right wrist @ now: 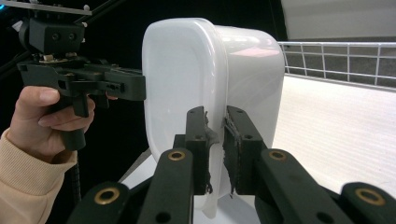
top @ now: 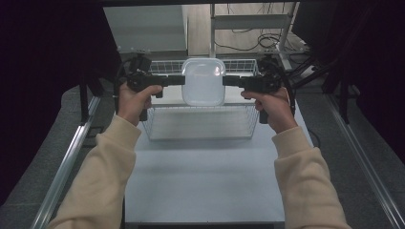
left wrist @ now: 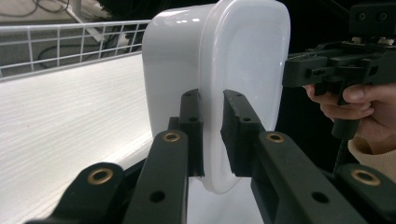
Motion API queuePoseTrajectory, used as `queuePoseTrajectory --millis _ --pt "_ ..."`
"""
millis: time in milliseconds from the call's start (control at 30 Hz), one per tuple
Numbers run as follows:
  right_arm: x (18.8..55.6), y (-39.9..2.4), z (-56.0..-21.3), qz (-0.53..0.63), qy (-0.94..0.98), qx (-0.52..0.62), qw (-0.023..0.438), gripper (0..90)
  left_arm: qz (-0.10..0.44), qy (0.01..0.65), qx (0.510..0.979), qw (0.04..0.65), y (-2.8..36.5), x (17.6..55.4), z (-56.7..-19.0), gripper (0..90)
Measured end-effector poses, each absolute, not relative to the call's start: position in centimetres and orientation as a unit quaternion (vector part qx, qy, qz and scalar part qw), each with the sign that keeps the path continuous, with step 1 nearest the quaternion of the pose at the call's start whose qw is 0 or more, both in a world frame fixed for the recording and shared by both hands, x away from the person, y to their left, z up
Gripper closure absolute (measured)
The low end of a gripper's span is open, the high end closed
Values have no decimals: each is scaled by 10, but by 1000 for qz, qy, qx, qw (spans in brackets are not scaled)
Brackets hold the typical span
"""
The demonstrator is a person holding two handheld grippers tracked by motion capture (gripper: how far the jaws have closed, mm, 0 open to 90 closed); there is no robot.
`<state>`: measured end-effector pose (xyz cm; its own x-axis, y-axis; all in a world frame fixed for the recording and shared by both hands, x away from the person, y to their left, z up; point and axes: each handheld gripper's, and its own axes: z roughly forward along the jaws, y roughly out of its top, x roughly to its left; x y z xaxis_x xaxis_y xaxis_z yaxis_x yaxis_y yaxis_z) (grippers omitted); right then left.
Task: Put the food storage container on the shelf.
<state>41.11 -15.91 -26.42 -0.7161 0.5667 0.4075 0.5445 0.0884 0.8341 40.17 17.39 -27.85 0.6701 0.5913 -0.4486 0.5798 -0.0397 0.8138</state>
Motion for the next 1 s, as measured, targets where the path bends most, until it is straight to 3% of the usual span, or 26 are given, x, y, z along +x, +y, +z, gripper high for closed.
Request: queuePoseTrajectory --millis 533,1000 --pt "445 -149 -286 534 737 413 -20 791 -14 446 721 531 177 429 -297 787" --pt "473 -142 -301 527 712 462 -37 707 -84 488 668 555 186 462 -315 731"
